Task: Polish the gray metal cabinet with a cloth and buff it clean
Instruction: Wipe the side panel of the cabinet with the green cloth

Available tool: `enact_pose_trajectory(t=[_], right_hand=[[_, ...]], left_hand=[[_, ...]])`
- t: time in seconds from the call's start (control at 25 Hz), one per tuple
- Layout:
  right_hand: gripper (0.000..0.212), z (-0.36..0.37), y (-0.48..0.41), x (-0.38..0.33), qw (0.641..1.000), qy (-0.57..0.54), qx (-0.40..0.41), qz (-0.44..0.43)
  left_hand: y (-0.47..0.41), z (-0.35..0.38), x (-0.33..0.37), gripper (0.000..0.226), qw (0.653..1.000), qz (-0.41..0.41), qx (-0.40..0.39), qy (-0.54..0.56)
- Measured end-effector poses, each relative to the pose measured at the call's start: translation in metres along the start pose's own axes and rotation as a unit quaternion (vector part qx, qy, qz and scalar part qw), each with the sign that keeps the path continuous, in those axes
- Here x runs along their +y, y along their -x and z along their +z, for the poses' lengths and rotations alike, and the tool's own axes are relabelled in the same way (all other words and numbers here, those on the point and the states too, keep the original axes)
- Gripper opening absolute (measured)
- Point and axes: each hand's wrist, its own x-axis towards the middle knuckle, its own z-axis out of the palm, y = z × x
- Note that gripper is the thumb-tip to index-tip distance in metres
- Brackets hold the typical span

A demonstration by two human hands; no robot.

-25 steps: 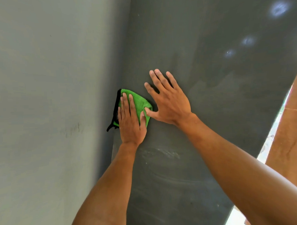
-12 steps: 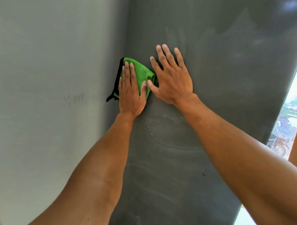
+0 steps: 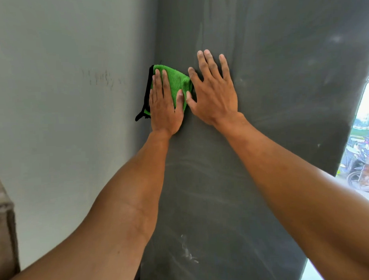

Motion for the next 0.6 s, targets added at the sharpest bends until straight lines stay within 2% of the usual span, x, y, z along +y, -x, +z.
enact_pose_trajectory(t=[0.6], right_hand=[[0.058,0.022,0.080,-0.051,0.999,0.010,0.033,-0.002]], left_hand=[[0.097,0.019,-0.044,0.074,0.999,0.013,0.030,-0.003]])
